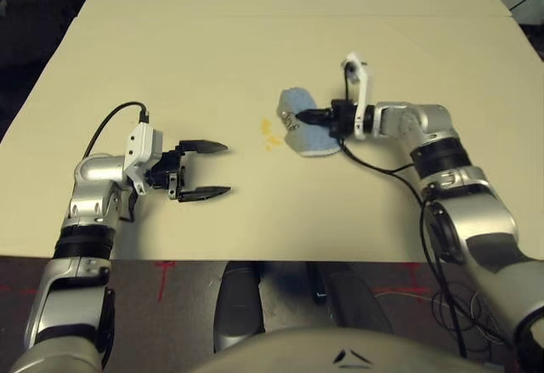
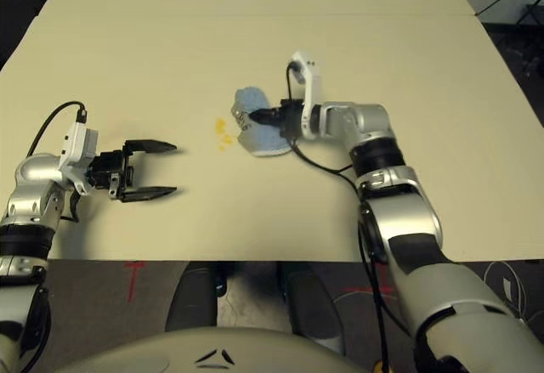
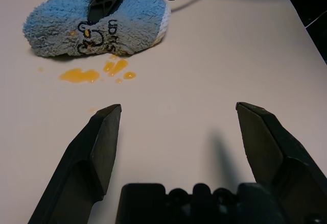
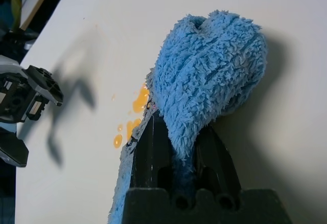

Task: Wipe the water off the table with a rag.

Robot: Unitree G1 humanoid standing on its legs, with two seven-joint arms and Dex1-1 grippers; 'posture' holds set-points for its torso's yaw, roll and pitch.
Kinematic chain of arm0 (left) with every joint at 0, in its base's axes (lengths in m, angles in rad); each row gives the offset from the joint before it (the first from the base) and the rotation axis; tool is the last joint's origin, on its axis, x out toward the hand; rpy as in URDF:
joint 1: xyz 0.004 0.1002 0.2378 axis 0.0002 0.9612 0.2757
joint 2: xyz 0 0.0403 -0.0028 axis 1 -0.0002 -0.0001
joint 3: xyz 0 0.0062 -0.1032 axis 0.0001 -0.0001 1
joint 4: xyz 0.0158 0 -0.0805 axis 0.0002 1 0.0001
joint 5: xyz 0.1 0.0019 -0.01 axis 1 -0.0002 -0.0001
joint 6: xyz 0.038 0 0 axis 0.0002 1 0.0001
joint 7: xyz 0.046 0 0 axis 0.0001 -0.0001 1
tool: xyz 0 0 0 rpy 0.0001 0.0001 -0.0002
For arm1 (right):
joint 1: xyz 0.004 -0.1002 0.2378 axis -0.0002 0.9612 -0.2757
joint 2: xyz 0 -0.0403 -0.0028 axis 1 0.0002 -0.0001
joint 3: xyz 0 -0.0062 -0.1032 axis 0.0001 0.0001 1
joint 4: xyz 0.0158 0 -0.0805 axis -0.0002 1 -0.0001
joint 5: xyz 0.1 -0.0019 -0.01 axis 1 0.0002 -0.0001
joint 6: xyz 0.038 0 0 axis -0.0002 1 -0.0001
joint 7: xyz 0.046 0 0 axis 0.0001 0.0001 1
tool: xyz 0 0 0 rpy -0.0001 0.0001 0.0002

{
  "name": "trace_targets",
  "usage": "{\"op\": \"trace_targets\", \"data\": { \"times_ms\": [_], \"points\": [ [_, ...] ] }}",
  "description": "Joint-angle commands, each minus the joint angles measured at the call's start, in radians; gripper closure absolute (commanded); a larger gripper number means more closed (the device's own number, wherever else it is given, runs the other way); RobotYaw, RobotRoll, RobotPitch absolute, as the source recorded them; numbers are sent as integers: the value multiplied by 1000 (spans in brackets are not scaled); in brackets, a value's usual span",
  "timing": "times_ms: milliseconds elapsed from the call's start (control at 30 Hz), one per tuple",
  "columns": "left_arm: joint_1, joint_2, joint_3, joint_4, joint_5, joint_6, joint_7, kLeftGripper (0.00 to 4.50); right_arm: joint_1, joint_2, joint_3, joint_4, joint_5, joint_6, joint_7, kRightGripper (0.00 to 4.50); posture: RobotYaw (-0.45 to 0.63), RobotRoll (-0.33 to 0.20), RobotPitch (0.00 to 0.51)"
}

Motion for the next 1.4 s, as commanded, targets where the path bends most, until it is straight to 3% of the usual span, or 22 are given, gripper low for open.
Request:
{"op": "trace_targets", "data": {
  "times_ms": [33, 500, 667, 900, 1400],
  "points": [
    [-2, 12, 1, -5, 10, 3, 2, 0, -28, 71, 22, 86, -30, -29, 11, 4267, 192, 0, 214],
    [-11, 10, -2, -12, 10, 13, 16, 0, -158, 260, -10, 291, -115, -145, -7, 4267, 204, 0, 223],
    [-10, 8, -3, -13, 10, 14, 16, 0, -165, 264, -20, 308, -132, -154, 2, 4267, 204, 0, 223],
    [-16, -3, -11, -2, 15, 7, 20, 0, -124, 153, -24, 265, -141, -120, 42, 4267, 176, 0, 223],
    [-73, -34, -28, 74, 32, -26, -1, 0, 61, -194, -59, -96, -73, 95, 97, 4268, 138, 0, 223]
  ]
}}
